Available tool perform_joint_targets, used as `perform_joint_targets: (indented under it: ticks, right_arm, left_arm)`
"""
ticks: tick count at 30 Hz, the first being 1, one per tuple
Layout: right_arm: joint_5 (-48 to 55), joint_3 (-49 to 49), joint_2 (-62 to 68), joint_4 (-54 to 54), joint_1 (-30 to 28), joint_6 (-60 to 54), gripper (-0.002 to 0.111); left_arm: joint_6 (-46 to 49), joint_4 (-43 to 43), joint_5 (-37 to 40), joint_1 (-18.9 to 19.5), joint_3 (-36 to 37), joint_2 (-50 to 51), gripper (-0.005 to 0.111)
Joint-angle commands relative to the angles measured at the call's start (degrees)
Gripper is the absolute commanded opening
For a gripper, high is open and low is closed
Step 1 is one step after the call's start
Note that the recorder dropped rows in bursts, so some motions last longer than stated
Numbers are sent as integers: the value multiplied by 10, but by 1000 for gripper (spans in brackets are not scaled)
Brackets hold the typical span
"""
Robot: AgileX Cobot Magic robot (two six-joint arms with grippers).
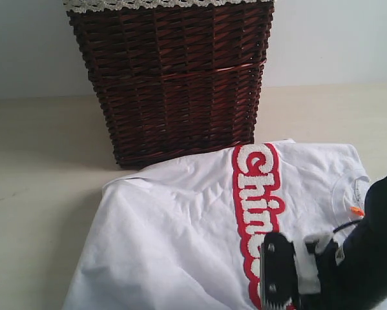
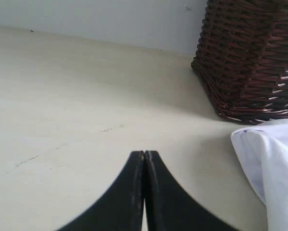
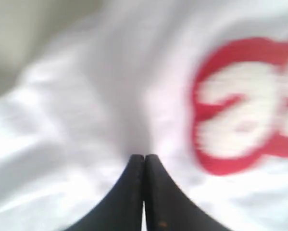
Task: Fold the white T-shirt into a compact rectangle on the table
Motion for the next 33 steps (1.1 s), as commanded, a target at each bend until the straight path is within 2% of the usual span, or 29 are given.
perform_joint_targets:
  ticks: [1, 3, 6, 9, 12, 19, 23, 27, 29, 31, 33]
  right_arm:
    - [-193, 1, 21, -117, -55, 171, 0]
    - [-164, 1, 65, -130, -61, 163, 0]
    - [-15, 1, 124, -130, -60, 86, 0]
    - [148, 1, 117, -128, -60, 4, 0]
    - [184, 1, 87, -114, -60, -38, 0]
    - [84, 1, 28, -99, -60, -21, 2]
    - [45, 1, -25, -99, -60, -20, 21]
    - [-16, 1, -92, -101, -60, -17, 49]
    - [-84, 1, -118, -101, -69, 3, 54]
    - [-207, -2, -133, -102, -97, 52, 54]
    - [-296, -24, -121, -100, -148, 118, 54]
  left_arm:
    - [0, -1, -2, -1, 2, -4, 2]
    - [0, -1, -2, -1, 2, -4, 2]
    - [0, -1, -2, -1, 2, -4, 2]
    - [0, -1, -2, -1, 2, -4, 2]
    - [0, -1, -2, -1, 2, -4, 2]
    - [0, -1, -2, -1, 2, -4, 2]
    - [0, -1, -2, -1, 2, -4, 2]
    - [0, -1, -2, -1, 2, -4, 2]
    - [0, -1, -2, -1, 2, -4, 2]
    - [0, -1, -2, -1, 2, -4, 2]
    - [0, -1, -2, -1, 2, -4, 2]
